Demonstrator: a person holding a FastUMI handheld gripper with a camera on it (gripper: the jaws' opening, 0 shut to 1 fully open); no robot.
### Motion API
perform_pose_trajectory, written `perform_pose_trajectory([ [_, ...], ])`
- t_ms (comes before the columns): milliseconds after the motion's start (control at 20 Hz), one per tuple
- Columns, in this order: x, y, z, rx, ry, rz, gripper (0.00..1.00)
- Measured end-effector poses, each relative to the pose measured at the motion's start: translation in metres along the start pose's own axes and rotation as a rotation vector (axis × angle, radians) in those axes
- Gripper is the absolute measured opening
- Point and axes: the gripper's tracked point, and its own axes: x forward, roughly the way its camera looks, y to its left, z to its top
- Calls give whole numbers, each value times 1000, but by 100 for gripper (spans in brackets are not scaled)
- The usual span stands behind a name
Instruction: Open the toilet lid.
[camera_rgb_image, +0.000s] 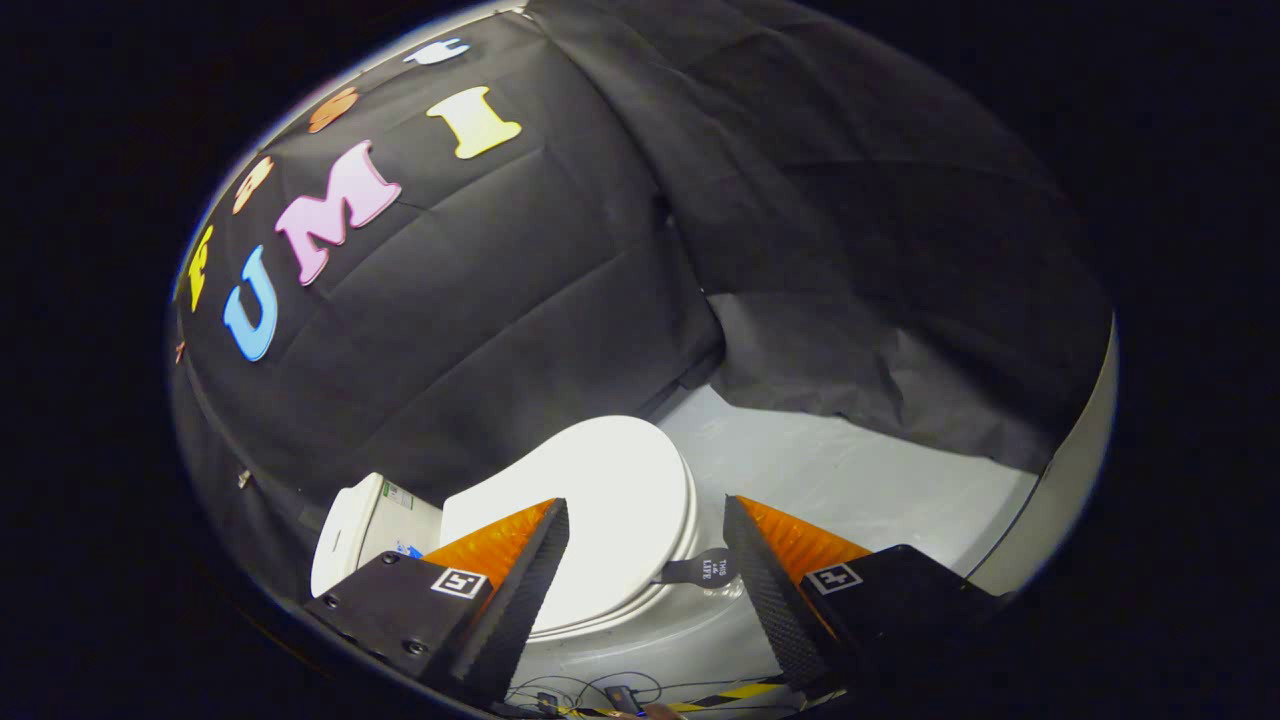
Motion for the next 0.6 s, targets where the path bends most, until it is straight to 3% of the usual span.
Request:
perform_pose_trajectory([
  [400, 58, -61, -59, 277, 144, -4, 100],
  [600, 79, -70, -73, 482, 196, 25, 97],
])
